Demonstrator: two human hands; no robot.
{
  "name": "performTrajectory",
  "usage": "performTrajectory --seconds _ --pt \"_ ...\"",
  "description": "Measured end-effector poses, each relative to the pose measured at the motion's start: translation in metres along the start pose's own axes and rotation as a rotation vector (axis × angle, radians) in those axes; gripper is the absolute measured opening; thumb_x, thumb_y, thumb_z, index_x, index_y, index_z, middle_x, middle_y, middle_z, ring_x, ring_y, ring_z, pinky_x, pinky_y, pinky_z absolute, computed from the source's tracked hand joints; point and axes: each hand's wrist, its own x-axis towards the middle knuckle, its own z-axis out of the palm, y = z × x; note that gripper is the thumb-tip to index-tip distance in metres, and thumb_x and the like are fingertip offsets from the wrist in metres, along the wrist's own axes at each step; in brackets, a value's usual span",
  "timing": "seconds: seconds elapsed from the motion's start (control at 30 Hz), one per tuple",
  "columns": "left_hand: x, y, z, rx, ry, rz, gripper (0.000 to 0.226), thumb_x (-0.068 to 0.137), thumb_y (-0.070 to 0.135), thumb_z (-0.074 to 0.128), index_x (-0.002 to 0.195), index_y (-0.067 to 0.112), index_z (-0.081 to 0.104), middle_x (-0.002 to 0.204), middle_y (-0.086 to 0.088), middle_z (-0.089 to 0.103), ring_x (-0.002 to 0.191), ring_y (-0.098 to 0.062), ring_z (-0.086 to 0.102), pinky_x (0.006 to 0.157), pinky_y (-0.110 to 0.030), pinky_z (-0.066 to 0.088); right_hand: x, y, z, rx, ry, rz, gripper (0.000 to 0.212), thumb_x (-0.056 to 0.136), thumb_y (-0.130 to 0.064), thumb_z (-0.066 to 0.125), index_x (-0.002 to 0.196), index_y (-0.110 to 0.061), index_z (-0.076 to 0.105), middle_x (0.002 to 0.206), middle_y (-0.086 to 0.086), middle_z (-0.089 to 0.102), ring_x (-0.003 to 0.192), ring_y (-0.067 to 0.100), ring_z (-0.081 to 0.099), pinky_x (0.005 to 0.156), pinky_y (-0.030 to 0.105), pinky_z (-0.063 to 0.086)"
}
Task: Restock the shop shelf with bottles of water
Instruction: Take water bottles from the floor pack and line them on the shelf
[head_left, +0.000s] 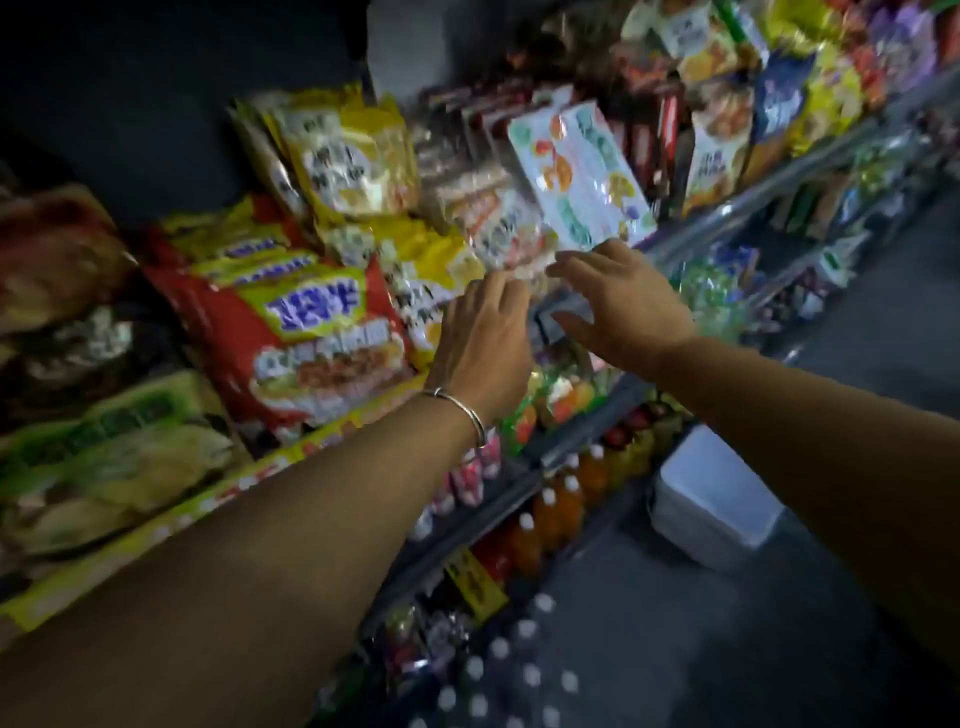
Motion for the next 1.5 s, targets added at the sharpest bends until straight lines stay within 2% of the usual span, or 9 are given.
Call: performTrajectory --seconds 0.1,0.2,0.37,0.47,0.67,0.8,1.07,1.2,1.5 --pt "-0.043 -0.007 0.078 -0.02 -0.082 0.04 0.026 0.071 0.004 0.061 0.097 0.007 0.06 0.101 -0.017 0.058 0.093 -0.038 0.057 0.077 -0.041 0.04 -0.061 0.01 0.069 0.039 -0.118 0.047 0.038 0.065 -0.023 0.064 0.096 0.0 0.066 0.098 0.018 0.069 0.082 0.041 0.061 0.071 0.046 0.054" --pt "-0.085 -0.021 0.156 -0.05 -0.196 0.025 0.029 0.071 0.008 0.058 0.1 0.007 0.06 0.103 -0.016 0.058 0.095 -0.037 0.057 0.08 -0.037 0.033 -0.125 0.016 0.146 0.085 -0.206 0.079 0.035 0.06 -0.018 0.07 0.09 0.0 0.067 0.095 0.017 0.069 0.074 0.038 0.061 0.063 0.04 0.054" --pt "-0.16 -0.045 0.282 -0.182 -0.332 -0.086 0.028 0.07 0.001 0.062 0.097 0.007 0.061 0.103 -0.014 0.059 0.094 -0.036 0.058 0.078 -0.044 0.046 -0.232 0.013 0.274 0.197 -0.354 0.145 0.035 0.069 -0.024 0.057 0.093 -0.002 0.069 0.092 0.015 0.07 0.077 0.037 0.062 0.062 0.042 0.053" --pt "-0.204 -0.059 0.354 -0.179 -0.403 -0.132 0.023 0.075 0.001 0.064 0.097 0.008 0.06 0.103 -0.012 0.057 0.095 -0.035 0.057 0.079 -0.045 0.043 -0.293 0.002 0.339 0.242 -0.473 0.191 0.034 0.063 -0.02 0.063 0.091 -0.002 0.067 0.092 0.015 0.069 0.075 0.038 0.061 0.06 0.043 0.053" --pt "-0.275 -0.083 0.477 -0.197 -0.536 -0.231 0.036 0.08 0.004 0.061 0.114 0.013 0.053 0.122 -0.007 0.048 0.113 -0.027 0.046 0.093 -0.039 0.034 -0.386 -0.015 0.453 0.275 -0.731 0.284 0.056 0.084 -0.026 0.066 0.133 -0.006 0.048 0.138 0.011 0.049 0.118 0.035 0.047 0.098 0.041 0.038" --pt "-0.309 -0.095 0.539 -0.187 -0.567 -0.293 0.036 0.083 0.006 0.058 0.117 0.016 0.05 0.126 -0.003 0.044 0.117 -0.023 0.042 0.094 -0.032 0.028 -0.427 -0.021 0.512 0.328 -0.845 0.405 0.068 0.086 -0.031 0.063 0.142 -0.012 0.031 0.145 0.005 0.039 0.124 0.027 0.039 0.097 0.033 0.035" --pt "-0.336 -0.115 0.599 -0.174 -0.628 -0.34 0.038 0.083 0.001 0.055 0.118 0.016 0.048 0.127 -0.003 0.044 0.117 -0.023 0.043 0.098 -0.033 0.026 -0.46 -0.028 0.585 0.577 -0.872 0.759 0.072 0.082 -0.017 0.07 0.143 -0.015 0.032 0.139 0.012 0.047 0.124 0.031 0.046 0.095 0.031 0.036" --pt "-0.339 -0.117 0.602 -0.179 -0.646 -0.352 0.041 0.082 -0.001 0.055 0.118 0.017 0.047 0.127 -0.002 0.043 0.116 -0.023 0.043 0.098 -0.03 0.025 -0.464 -0.028 0.594 0.71 -0.807 0.896 0.056 0.08 -0.013 0.073 0.13 -0.016 0.049 0.124 0.01 0.059 0.115 0.026 0.053 0.077 0.019 0.033" --pt "-0.326 -0.104 0.573 -0.212 -0.655 -0.319 0.041 0.085 0.001 0.053 0.12 0.019 0.044 0.127 0.001 0.042 0.119 -0.019 0.042 0.097 -0.028 0.022 -0.451 -0.025 0.554 0.698 -0.777 0.904 0.048 0.081 -0.018 0.072 0.126 -0.013 0.055 0.122 0.01 0.061 0.114 0.026 0.054 0.085 0.024 0.039"
